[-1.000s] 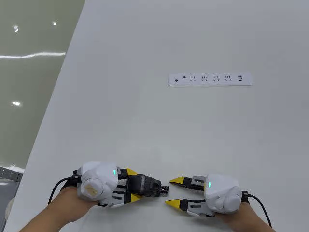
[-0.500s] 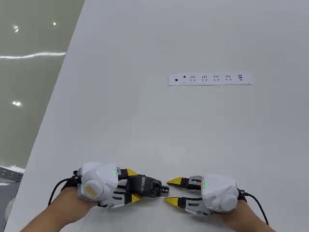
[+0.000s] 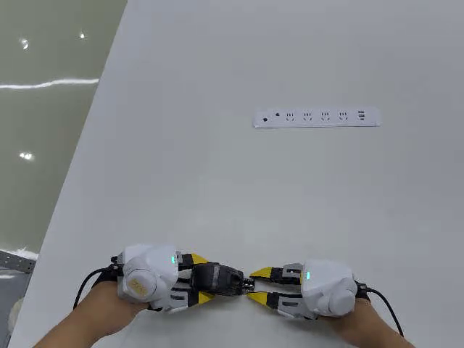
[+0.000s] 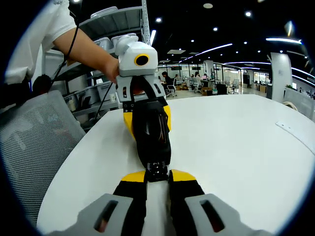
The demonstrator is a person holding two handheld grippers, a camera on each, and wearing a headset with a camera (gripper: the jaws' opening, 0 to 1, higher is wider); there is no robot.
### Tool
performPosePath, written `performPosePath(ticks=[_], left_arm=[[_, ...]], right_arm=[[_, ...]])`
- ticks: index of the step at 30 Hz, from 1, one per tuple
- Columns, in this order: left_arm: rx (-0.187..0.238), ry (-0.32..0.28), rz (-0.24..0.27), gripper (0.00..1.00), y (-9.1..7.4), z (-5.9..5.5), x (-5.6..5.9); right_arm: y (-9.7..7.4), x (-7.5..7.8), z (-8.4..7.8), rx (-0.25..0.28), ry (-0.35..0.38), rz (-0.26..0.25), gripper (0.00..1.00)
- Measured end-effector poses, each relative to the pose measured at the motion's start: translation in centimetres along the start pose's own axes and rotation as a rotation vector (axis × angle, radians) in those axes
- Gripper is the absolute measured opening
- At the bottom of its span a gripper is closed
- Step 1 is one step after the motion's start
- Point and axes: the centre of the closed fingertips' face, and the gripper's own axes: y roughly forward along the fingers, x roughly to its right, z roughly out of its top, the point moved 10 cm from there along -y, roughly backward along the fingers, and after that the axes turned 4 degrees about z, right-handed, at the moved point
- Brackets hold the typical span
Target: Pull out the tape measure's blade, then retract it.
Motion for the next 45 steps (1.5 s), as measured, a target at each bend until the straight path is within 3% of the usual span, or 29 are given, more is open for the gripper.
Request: performPosePath(ticks=[45], left_arm=[[-0.012, 0.002, 0.005, 0.31, 0.03, 0.03, 0.05]], right_arm=[[0.41, -0.07, -0.24, 0.005, -0.021, 0.008, 0.12]])
